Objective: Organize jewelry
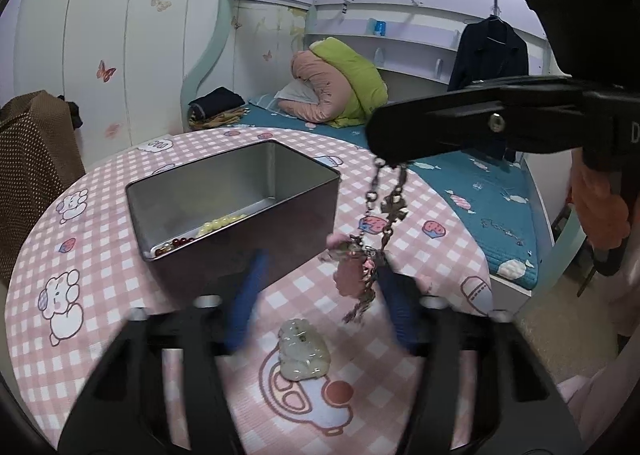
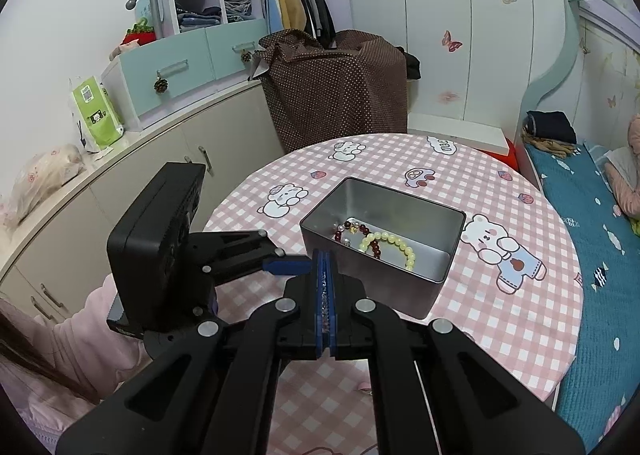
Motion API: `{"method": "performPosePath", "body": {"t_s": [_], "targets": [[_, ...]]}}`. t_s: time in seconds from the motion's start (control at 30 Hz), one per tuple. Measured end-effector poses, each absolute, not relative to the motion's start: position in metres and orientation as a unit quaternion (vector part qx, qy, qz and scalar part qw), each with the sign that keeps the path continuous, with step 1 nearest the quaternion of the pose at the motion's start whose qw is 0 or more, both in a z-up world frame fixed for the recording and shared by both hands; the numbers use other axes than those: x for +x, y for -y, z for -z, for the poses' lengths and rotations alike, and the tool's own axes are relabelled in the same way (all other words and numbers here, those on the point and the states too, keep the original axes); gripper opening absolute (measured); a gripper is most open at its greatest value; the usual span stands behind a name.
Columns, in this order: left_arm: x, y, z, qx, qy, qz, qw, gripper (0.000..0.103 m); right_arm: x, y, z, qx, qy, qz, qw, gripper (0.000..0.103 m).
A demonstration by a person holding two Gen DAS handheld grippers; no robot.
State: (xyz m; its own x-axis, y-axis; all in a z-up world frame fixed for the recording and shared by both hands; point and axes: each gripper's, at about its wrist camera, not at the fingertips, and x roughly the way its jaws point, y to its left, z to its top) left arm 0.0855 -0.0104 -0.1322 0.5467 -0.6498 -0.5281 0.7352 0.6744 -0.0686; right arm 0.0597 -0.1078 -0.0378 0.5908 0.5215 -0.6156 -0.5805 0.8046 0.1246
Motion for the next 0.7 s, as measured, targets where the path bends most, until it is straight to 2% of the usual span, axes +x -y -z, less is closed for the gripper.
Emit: {"method": "performPosePath", "body": {"t_s": [0.07,0.23,0.37,0.47,0.53,0.57,0.6,0.63,0.7], "targets": [[0.086,0.012,0.134,0.082,-0.268,0.390,0.877,0.030,0.060,0.110,0.038,-0.043,-0.331,-0.307,0.891,0.002],[0.087,0.008,0.136,0.074,-0.273,0.385,0.879,0.030,0.061,0.114,0.036,-0.040,-0.329,-0.300,0.895,0.002],[0.086,0.003,0.137,0.070,-0.276,0.378,0.881,0.015,0.063,0.117,0.037,-0.037,-0.330,-0.295,0.896,0.002],[0.086,-0.001,0.140,0.074,-0.283,0.369,0.882,0.015,0.062,0.116,0.040,-0.047,-0.331,-0.292,0.896,0.002],[0.087,-0.006,0.141,0.067,-0.290,0.364,0.883,0.016,0.062,0.113,0.047,-0.062,-0.339,-0.299,0.890,0.007],[0.088,-0.009,0.141,0.062,-0.294,0.361,0.883,0.022,0.063,0.112,0.053,-0.065,-0.348,-0.300,0.886,0.009],[0.088,-0.011,0.142,0.060,-0.295,0.356,0.885,0.035,0.065,0.110,0.062,-0.069,-0.362,-0.298,0.881,0.012],[0.087,-0.013,0.142,0.060,-0.295,0.351,0.887,0.039,0.067,0.108,0.068,-0.075,-0.371,-0.295,0.877,0.013],[0.087,-0.016,0.141,0.060,-0.296,0.346,0.888,0.041,0.071,0.105,0.085,-0.093,-0.394,-0.278,0.871,0.021]]}}
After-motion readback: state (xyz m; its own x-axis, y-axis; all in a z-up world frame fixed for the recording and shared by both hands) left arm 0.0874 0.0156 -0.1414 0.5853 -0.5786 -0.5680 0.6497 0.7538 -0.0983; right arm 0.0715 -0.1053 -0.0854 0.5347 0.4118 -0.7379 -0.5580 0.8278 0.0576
